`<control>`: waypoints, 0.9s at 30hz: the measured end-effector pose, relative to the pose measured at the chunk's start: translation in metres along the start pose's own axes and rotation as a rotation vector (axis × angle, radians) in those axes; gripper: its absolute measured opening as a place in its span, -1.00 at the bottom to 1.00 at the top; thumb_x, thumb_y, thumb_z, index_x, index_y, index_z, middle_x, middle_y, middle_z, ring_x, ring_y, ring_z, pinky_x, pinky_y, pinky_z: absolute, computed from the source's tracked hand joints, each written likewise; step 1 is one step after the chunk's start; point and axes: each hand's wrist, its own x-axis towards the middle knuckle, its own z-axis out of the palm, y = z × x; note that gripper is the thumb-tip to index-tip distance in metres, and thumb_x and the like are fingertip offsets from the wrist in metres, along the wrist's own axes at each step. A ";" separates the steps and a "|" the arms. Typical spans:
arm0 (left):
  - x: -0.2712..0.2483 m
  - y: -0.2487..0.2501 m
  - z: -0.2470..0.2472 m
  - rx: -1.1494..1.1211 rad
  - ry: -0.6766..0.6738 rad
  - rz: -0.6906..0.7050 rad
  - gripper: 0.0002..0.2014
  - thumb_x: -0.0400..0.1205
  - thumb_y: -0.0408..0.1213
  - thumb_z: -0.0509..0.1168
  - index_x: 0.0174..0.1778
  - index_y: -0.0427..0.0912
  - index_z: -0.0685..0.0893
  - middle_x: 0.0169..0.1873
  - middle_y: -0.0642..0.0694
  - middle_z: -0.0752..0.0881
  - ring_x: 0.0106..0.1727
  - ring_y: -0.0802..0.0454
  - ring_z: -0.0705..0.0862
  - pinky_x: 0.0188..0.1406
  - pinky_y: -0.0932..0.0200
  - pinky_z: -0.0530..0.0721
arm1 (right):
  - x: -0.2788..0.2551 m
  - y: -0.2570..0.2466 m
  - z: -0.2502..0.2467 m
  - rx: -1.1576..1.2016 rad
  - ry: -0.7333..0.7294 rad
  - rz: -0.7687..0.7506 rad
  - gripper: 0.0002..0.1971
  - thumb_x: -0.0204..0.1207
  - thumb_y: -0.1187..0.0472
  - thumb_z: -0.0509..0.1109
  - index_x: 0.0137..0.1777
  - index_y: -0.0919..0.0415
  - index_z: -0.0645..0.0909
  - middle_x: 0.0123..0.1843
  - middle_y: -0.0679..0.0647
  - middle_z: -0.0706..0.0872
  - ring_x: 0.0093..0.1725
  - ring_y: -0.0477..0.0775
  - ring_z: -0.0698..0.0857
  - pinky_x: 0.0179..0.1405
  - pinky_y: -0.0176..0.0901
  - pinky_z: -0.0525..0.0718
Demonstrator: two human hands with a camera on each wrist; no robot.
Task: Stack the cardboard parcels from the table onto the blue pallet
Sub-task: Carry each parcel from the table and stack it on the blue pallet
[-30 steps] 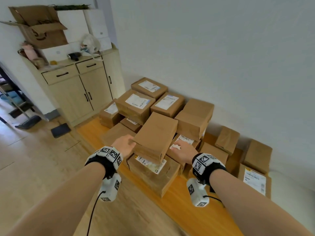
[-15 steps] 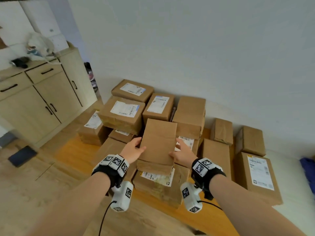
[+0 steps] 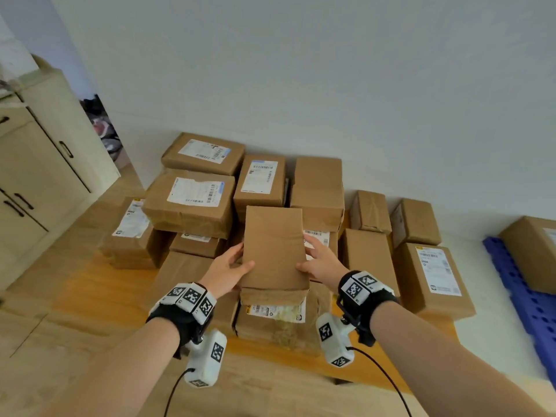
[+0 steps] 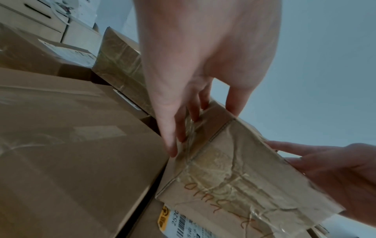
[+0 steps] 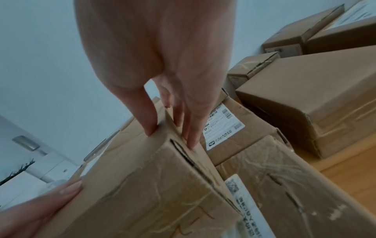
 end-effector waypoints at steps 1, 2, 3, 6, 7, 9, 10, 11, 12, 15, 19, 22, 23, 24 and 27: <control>0.000 -0.001 -0.001 -0.004 -0.006 0.001 -0.39 0.64 -0.26 0.30 0.60 0.00 0.24 0.51 -0.05 0.43 0.46 -0.07 0.45 0.38 -0.15 0.51 | -0.001 0.000 0.001 0.007 0.007 0.003 -0.19 0.47 0.53 0.38 0.63 0.04 0.16 0.49 0.18 0.48 0.46 0.20 0.48 0.40 0.25 0.52; -0.001 -0.002 -0.001 -0.005 -0.010 0.000 -0.39 0.64 -0.26 0.30 0.60 0.01 0.24 0.51 -0.05 0.43 0.47 -0.06 0.44 0.39 -0.17 0.50 | -0.002 0.000 0.001 0.012 0.015 0.004 -0.19 0.46 0.54 0.38 0.63 0.05 0.16 0.48 0.18 0.49 0.45 0.20 0.49 0.40 0.24 0.52; -0.002 -0.002 -0.001 -0.009 -0.012 -0.007 -0.38 0.64 -0.24 0.31 0.60 0.02 0.24 0.51 -0.03 0.43 0.47 -0.06 0.44 0.37 -0.16 0.51 | -0.004 0.001 0.002 0.011 0.018 0.005 -0.19 0.45 0.54 0.38 0.63 0.04 0.17 0.47 0.17 0.50 0.43 0.20 0.50 0.40 0.24 0.52; -0.011 -0.004 0.000 -0.026 -0.001 -0.025 -0.39 0.63 -0.23 0.31 0.59 0.06 0.25 0.50 0.01 0.43 0.48 -0.06 0.42 0.24 -0.15 0.54 | -0.012 0.002 0.003 -0.006 0.013 -0.010 -0.20 0.44 0.54 0.38 0.62 0.05 0.20 0.44 0.16 0.52 0.42 0.19 0.51 0.40 0.23 0.52; -0.016 -0.004 0.001 -0.032 0.003 -0.027 -0.39 0.64 -0.24 0.31 0.60 0.05 0.25 0.51 0.01 0.43 0.49 -0.06 0.41 0.24 -0.16 0.54 | -0.016 0.003 0.003 -0.003 0.014 -0.019 -0.20 0.44 0.55 0.38 0.62 0.06 0.20 0.44 0.16 0.52 0.41 0.18 0.51 0.40 0.22 0.52; -0.024 -0.003 0.003 -0.040 0.001 -0.017 -0.38 0.64 -0.24 0.31 0.60 0.06 0.24 0.52 0.01 0.42 0.49 -0.06 0.41 0.26 -0.17 0.53 | -0.025 0.005 0.002 0.005 0.016 -0.037 -0.20 0.44 0.55 0.37 0.62 0.07 0.19 0.46 0.15 0.51 0.41 0.17 0.52 0.40 0.21 0.53; -0.028 -0.003 0.006 -0.038 -0.003 -0.010 -0.38 0.64 -0.24 0.31 0.60 0.06 0.23 0.52 0.02 0.42 0.49 -0.06 0.41 0.26 -0.17 0.53 | -0.030 0.006 0.000 0.008 0.017 -0.047 -0.20 0.45 0.56 0.37 0.62 0.07 0.19 0.46 0.15 0.50 0.41 0.18 0.52 0.39 0.20 0.54; -0.033 -0.001 0.008 -0.032 -0.005 0.000 -0.37 0.64 -0.24 0.31 0.60 0.07 0.23 0.52 0.03 0.41 0.49 -0.05 0.42 0.29 -0.16 0.53 | -0.036 0.008 -0.002 0.012 0.018 -0.058 -0.21 0.45 0.56 0.36 0.61 0.06 0.20 0.46 0.14 0.49 0.41 0.18 0.52 0.37 0.18 0.55; -0.037 -0.001 0.012 -0.023 -0.006 0.012 -0.37 0.63 -0.24 0.31 0.61 0.06 0.22 0.52 0.03 0.41 0.49 -0.04 0.42 0.34 -0.16 0.52 | -0.041 0.010 -0.005 0.019 0.020 -0.067 -0.23 0.46 0.56 0.35 0.60 0.05 0.21 0.46 0.14 0.49 0.40 0.18 0.53 0.35 0.16 0.57; -0.053 0.004 0.027 -0.014 -0.011 0.053 -0.38 0.64 -0.29 0.31 0.61 -0.01 0.23 0.52 0.00 0.41 0.50 -0.02 0.41 0.43 -0.19 0.47 | -0.063 0.017 -0.015 0.027 0.024 -0.081 -0.23 0.48 0.55 0.34 0.61 0.04 0.19 0.48 0.12 0.47 0.36 0.14 0.54 0.31 0.08 0.59; -0.075 0.013 0.055 0.002 -0.041 0.118 -0.39 0.64 -0.32 0.30 0.60 -0.01 0.26 0.50 0.01 0.43 0.47 0.02 0.44 0.41 -0.17 0.50 | -0.096 0.028 -0.039 0.014 0.068 -0.113 -0.22 0.48 0.55 0.34 0.63 0.07 0.15 0.51 0.09 0.43 0.44 0.10 0.46 0.32 -0.01 0.53; -0.092 0.021 0.081 -0.010 -0.059 0.145 -0.40 0.64 -0.34 0.30 0.58 0.05 0.27 0.48 0.03 0.44 0.44 0.01 0.48 0.33 -0.11 0.59 | -0.120 0.042 -0.060 0.031 0.096 -0.152 -0.21 0.46 0.57 0.35 0.62 0.10 0.18 0.52 0.09 0.45 0.53 0.14 0.39 0.42 0.10 0.50; -0.098 0.023 0.091 -0.017 -0.065 0.146 -0.39 0.64 -0.33 0.30 0.58 0.07 0.26 0.48 0.04 0.44 0.44 0.00 0.48 0.27 -0.08 0.62 | -0.129 0.047 -0.068 0.038 0.105 -0.160 -0.22 0.45 0.57 0.35 0.62 0.11 0.19 0.51 0.10 0.46 0.53 0.13 0.39 0.42 0.10 0.51; -0.104 0.025 0.101 -0.021 -0.071 0.146 -0.37 0.64 -0.33 0.31 0.59 0.08 0.25 0.49 0.05 0.43 0.45 0.00 0.47 0.23 -0.05 0.64 | -0.138 0.051 -0.076 0.041 0.116 -0.171 -0.23 0.45 0.58 0.35 0.61 0.11 0.20 0.50 0.09 0.47 0.52 0.11 0.40 0.42 0.09 0.51; -0.122 0.031 0.134 -0.023 -0.078 0.162 -0.35 0.62 -0.35 0.32 0.61 0.03 0.22 0.52 0.00 0.41 0.48 -0.03 0.45 0.32 -0.14 0.58 | -0.166 0.066 -0.102 0.036 0.137 -0.197 -0.21 0.44 0.55 0.36 0.61 0.07 0.19 0.49 0.05 0.48 0.51 0.09 0.41 0.43 0.12 0.50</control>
